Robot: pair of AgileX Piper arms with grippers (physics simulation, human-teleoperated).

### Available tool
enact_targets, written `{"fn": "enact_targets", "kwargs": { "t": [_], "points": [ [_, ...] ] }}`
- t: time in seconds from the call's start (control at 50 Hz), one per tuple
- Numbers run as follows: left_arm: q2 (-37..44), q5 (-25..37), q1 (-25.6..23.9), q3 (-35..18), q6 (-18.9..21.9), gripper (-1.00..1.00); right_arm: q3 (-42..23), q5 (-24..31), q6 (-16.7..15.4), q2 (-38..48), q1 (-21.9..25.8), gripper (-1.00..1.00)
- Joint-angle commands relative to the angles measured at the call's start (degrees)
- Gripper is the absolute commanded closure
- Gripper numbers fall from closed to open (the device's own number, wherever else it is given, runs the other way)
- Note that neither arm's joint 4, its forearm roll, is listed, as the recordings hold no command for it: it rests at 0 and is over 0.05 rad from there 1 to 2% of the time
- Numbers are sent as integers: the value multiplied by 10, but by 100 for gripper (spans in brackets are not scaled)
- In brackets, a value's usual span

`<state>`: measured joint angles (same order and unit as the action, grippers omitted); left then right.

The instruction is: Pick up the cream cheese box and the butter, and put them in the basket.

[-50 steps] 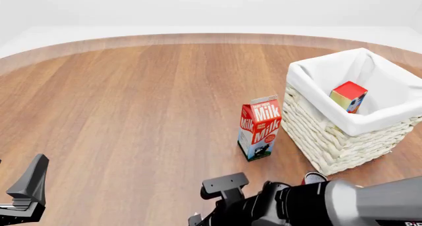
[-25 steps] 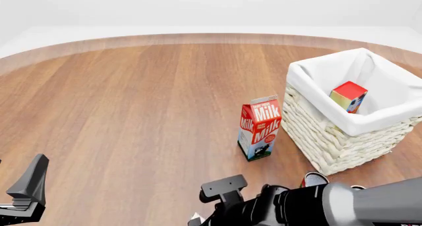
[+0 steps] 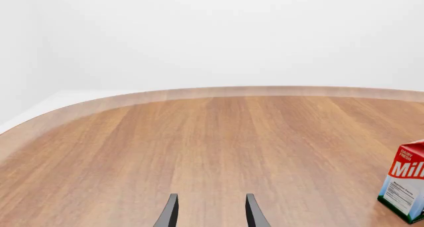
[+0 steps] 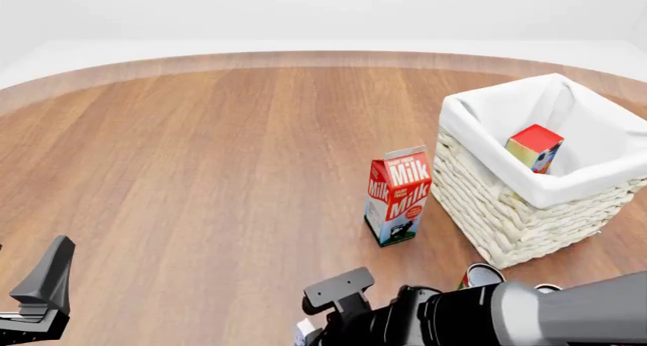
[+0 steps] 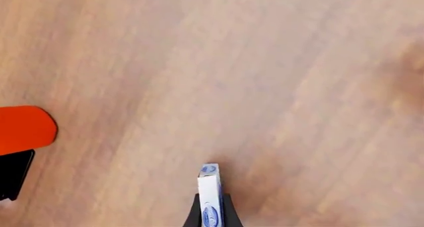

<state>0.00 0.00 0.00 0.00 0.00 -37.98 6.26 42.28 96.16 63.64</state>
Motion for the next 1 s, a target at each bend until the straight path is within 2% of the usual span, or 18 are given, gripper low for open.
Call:
{"fn": "enact_targets", "kwargs": {
  "t": [0.02, 0.28, 0.5, 0.76, 1.0],
  "points": [
    [0, 0, 0, 0, 0, -100, -2, -2, -1, 8, 2, 100],
    [0, 0, 0, 0, 0, -100, -40, 42, -12, -14, 14, 100],
    [0, 0, 0, 0, 0, -100, -109, 116, -58, -34, -1, 100],
    [0, 0, 0, 0, 0, -100, -160, 157, -94, -42, -6, 100],
    [0, 0, 0, 0, 0, -100, -231, 212, -153, -53, -34, 100]
  ]
}}
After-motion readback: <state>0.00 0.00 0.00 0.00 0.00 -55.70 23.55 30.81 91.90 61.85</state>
